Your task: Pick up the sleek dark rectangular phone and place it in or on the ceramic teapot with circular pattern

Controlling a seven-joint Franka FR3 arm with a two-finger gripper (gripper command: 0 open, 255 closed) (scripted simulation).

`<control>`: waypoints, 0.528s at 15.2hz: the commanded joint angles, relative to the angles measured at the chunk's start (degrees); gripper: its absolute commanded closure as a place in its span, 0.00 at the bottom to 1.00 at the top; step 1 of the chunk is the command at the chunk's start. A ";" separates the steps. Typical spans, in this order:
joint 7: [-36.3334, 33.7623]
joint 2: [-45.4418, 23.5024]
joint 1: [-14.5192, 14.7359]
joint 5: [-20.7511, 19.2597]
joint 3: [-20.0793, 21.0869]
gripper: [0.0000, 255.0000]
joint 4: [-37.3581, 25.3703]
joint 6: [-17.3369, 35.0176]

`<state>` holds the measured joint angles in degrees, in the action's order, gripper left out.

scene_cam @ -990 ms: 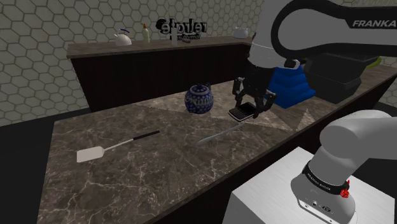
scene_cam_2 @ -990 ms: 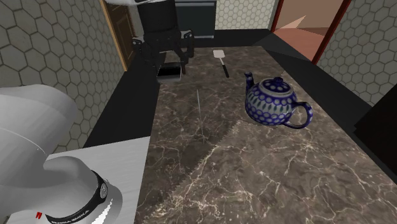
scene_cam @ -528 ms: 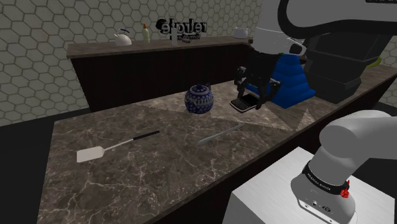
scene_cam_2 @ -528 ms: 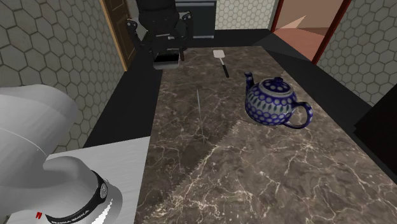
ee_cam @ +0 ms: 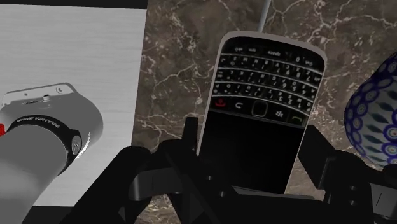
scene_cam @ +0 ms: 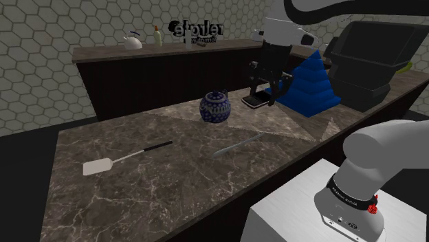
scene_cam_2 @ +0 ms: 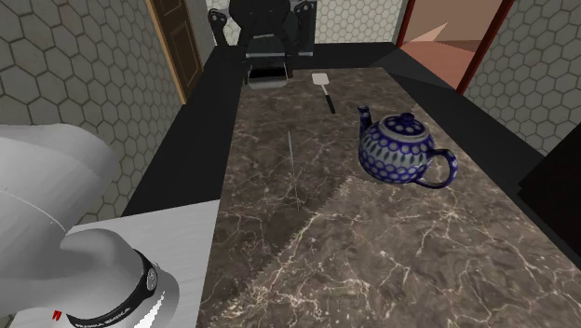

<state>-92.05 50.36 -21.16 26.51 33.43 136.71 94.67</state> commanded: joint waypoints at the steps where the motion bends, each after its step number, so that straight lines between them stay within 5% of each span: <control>1: 0.56 -4.35 -2.35 -1.07 0.90 1.00 -2.86 1.69; 8: 0.41 -20.30 -10.48 -6.30 5.93 1.00 -13.53 7.27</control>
<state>-91.36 32.69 -30.39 21.18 38.38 125.02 101.11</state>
